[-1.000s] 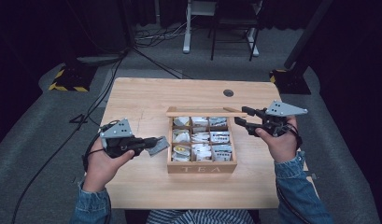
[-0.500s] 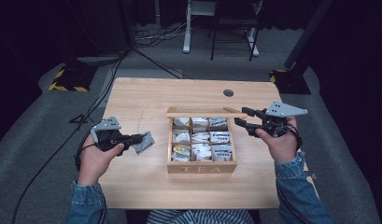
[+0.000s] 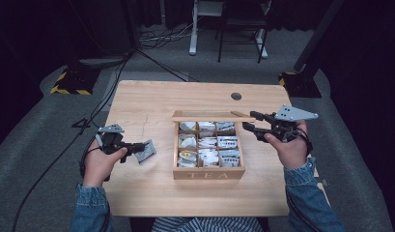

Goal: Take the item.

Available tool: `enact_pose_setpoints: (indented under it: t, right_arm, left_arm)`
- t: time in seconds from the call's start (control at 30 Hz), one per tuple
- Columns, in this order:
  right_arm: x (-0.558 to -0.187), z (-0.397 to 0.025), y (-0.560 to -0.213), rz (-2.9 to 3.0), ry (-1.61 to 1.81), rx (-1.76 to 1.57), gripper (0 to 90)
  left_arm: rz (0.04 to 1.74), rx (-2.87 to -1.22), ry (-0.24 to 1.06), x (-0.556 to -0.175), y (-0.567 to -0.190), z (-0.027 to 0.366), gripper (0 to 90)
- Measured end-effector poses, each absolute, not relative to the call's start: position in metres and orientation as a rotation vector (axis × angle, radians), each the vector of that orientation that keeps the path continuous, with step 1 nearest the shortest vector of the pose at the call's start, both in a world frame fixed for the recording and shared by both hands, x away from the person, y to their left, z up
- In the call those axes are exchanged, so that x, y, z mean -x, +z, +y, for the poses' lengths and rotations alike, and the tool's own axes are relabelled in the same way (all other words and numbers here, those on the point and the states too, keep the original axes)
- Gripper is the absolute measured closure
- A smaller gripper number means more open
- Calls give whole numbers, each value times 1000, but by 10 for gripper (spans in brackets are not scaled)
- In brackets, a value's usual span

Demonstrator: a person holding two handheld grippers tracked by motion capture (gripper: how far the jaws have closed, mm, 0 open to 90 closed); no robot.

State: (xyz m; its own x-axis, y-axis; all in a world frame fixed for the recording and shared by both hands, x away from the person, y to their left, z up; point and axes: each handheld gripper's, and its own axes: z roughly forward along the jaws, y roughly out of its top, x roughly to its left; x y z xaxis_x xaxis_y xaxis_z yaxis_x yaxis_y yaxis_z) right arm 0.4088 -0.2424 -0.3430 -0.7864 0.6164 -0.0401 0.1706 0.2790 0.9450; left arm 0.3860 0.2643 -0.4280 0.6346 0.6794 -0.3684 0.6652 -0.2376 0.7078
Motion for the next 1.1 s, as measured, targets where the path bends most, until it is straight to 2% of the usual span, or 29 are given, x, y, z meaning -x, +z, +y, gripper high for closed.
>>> enact_pose_setpoints:
  t: [0.47, 0.87, 0.97, 1.03, 1.1]
  right_arm:
    - [-409, -243, -343, 2156, 1523, -711, 484]
    - [-409, -243, -343, 2158, 1521, -711, 484]
    - [-409, -243, -343, 2159, 1521, -711, 484]
    - [-409, -243, -343, 2159, 1521, -711, 484]
    - [-409, -243, -343, 2160, 1520, -711, 484]
  left_arm:
    - [1079, -1952, -15, -396, -447, 265, 891]
    - [1112, -1945, 8, -401, -458, 265, 876]
    - [1111, -1929, 26, -401, -458, 267, 792]
    - [1116, -1917, 77, -401, -457, 266, 642]
    - [1122, -1918, 109, -401, -456, 266, 532]
